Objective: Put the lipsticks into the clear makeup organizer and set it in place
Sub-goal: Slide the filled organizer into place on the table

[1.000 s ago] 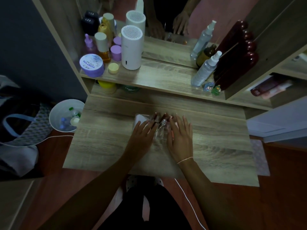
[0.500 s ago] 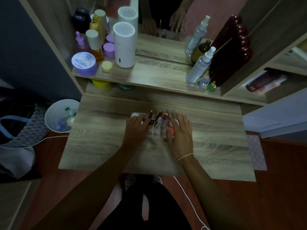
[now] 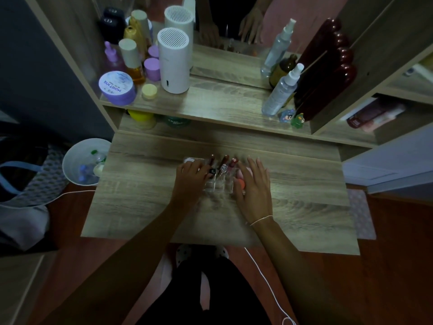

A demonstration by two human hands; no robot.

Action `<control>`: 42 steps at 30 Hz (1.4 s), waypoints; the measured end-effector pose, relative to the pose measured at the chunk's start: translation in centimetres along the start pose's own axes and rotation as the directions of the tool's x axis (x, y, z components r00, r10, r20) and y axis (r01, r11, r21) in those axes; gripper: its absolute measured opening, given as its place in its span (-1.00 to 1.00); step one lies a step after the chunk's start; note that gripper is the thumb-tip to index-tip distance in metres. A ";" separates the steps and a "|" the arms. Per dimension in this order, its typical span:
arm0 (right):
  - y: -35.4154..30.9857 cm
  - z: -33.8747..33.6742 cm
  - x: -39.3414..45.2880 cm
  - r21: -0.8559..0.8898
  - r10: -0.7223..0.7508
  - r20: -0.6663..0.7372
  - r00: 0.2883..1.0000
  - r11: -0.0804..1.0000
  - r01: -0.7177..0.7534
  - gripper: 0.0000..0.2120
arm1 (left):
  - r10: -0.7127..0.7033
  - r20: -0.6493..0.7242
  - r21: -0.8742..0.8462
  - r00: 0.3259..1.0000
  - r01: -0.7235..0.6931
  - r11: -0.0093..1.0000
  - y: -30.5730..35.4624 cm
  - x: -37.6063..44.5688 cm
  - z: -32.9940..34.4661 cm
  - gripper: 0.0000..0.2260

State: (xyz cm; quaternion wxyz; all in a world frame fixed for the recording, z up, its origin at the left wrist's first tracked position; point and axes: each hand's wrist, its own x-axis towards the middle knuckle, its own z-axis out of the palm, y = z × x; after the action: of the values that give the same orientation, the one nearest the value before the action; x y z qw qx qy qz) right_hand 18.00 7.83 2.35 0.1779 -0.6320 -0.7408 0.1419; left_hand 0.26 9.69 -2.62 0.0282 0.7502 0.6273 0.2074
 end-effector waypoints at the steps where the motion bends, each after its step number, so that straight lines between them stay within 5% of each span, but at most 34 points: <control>1: 0.0 0.0 0.0 -0.002 0.000 0.005 1.000 1.000 0.000 -0.61 | 0.002 -0.003 -0.005 1.000 -0.002 1.000 0.0 -0.1 0.0 -0.84; 11: -0.4 0.3 -0.2 -0.085 -0.038 0.057 0.998 0.995 0.043 -0.58 | 0.016 -0.038 -0.041 0.999 -0.017 0.999 -0.4 -1.2 -0.5 -0.72; 20: -0.9 0.5 0.2 -0.157 -0.035 0.101 0.994 0.986 0.050 -0.51 | 0.189 0.023 0.021 0.982 -0.190 0.982 -0.6 -2.9 0.2 -0.64; 26: 0.0 0.6 0.0 -0.081 -0.018 0.028 0.999 0.996 0.021 -0.52 | 0.040 0.140 -0.053 0.989 -0.033 0.998 -1.9 -3.5 -0.7 -0.52; 32: 3.5 0.9 -3.0 0.062 0.182 -0.137 0.974 0.983 -0.175 -0.48 | -0.167 0.275 -0.027 0.947 0.182 0.983 -4.7 -7.1 -0.3 -0.38; 42: 6.6 5.7 -6.2 0.049 0.265 0.025 0.964 0.963 -0.266 -0.52 | -0.166 0.343 -0.048 0.925 0.194 0.980 -4.1 -9.5 0.9 -0.46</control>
State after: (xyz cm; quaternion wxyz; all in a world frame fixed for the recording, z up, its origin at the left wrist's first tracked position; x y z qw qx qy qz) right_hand 22.17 2.87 -6.14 0.1670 -0.7195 -0.6469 0.1896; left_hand -4.48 1.71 -7.37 0.1842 0.7121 0.6704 0.0977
